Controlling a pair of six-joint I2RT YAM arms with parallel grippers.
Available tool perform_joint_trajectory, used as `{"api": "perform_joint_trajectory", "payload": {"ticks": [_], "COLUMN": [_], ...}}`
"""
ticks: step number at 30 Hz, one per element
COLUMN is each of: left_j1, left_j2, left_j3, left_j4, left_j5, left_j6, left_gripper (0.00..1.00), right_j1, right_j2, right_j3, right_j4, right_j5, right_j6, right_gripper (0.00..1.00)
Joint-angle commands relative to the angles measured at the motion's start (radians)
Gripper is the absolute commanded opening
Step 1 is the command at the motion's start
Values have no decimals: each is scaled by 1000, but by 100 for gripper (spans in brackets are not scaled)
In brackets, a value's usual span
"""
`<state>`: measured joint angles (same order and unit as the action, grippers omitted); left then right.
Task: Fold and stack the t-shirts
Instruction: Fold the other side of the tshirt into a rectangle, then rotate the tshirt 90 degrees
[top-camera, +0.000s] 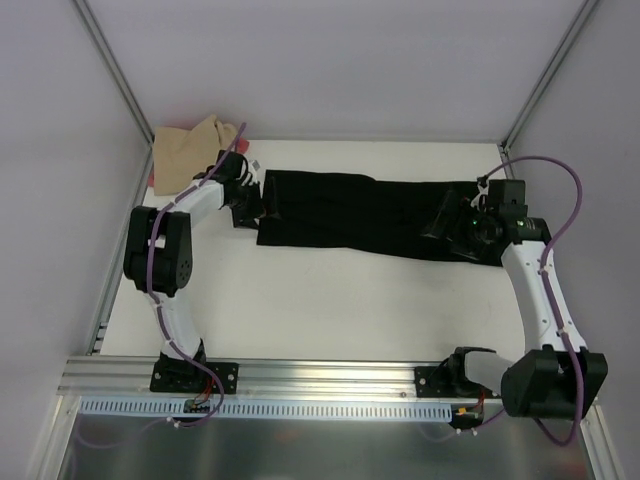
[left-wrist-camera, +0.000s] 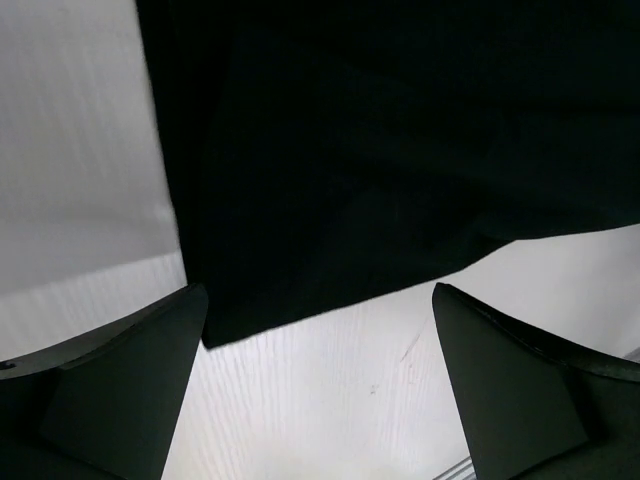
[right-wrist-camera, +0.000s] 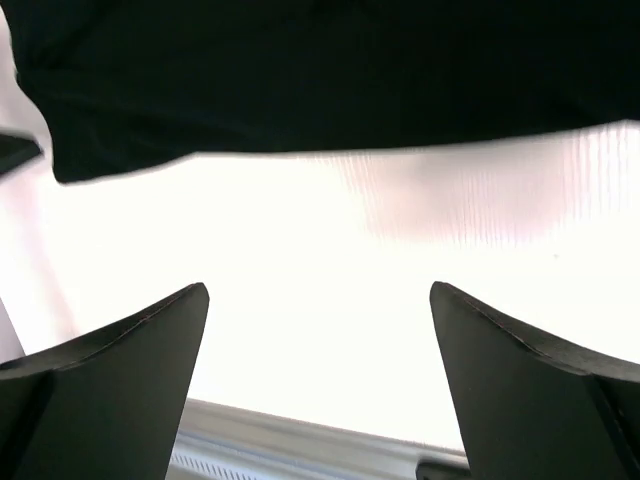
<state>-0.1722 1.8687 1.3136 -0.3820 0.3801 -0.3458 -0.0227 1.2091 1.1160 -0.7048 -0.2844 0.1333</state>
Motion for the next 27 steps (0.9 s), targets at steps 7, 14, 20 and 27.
{"api": "perform_joint_trajectory", "payload": {"ticks": [7, 14, 20, 27], "left_j1": [-52, -197, -230, -230], "left_j2": [159, 90, 161, 217], "left_j3": [373, 393, 391, 397], "left_j4": [-147, -304, -370, -337], "left_j5": [41, -286, -413, -454], "left_j6": [288, 773, 918, 1045], "left_gripper": [99, 99, 99, 99], "right_j1": [-3, -2, -3, -3], "right_j2": [-186, -198, -232, -232], "right_j3": [-143, -245, -271, -311], "right_j4": [-91, -25, -68, -53], "right_j5": [-73, -147, -145, -190], "right_j6": [-63, -24, -66, -57], "right_gripper": [99, 100, 99, 100]}}
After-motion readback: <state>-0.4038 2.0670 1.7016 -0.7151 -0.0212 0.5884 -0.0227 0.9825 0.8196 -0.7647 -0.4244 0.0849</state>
